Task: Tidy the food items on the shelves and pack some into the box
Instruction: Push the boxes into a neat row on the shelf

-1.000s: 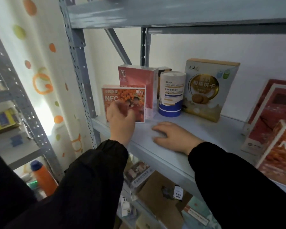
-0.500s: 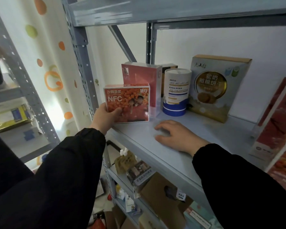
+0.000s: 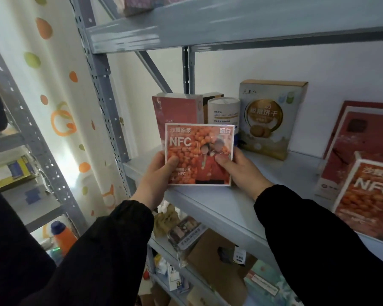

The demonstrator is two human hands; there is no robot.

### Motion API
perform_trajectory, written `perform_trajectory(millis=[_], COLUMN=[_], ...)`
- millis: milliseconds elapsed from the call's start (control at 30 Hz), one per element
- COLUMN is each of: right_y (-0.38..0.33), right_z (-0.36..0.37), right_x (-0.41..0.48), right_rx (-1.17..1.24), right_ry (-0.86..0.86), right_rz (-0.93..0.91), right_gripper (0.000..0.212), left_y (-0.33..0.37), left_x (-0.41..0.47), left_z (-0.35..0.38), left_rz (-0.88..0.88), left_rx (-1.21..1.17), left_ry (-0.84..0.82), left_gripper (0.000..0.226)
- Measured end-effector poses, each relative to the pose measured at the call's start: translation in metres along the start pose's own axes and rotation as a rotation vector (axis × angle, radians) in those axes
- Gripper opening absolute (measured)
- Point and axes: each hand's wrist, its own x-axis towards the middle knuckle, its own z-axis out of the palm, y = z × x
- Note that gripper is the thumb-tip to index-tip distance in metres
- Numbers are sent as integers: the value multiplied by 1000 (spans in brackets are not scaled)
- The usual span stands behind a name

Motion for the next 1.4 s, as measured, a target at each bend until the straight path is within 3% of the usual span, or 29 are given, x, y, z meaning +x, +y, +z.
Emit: perform_trajectory(millis=[100,400,633,767,867,1000,1133,1267,1333,1400], right_y=[-1,-8,-3,-4,-12,-15,-13,-4,-1,-3], right_z=[-7,-35,-38,-39,-35,-33,-33,-31,-32,-32], right_x=[-6,-29,-25,-24,-23,-23,-27,-25,-25,-28], right_rx=[120,183,159,236,306,504,394,285,257,243], right_ry=[96,393,356,336,291,202,42,-77,-74,-28], right_rz=[-12,-57,-68,-96,-93,-25,2,21,22,24], right_gripper=[58,32,28,24,25,38,38,64,78,97], left_y=[5,3,-19,-21,-22,-25,-28,-23,-19,-15], left_x=[-2,17,35,35,36,37,40,39,36,32], left_z=[25,82,74,74,74,71,69,71,72,72], left_rz=[19,-26,-66,-6,37,17,-11,-14,-12,-7], left_rx=[22,49,-20,14,-11,-39,-56,12,36,52], left_ry=[-68,-108,-155,-211,-238,-243,-315,-415,-444,-472], left_gripper=[21,23,21,46,49,55,57,55,58,47])
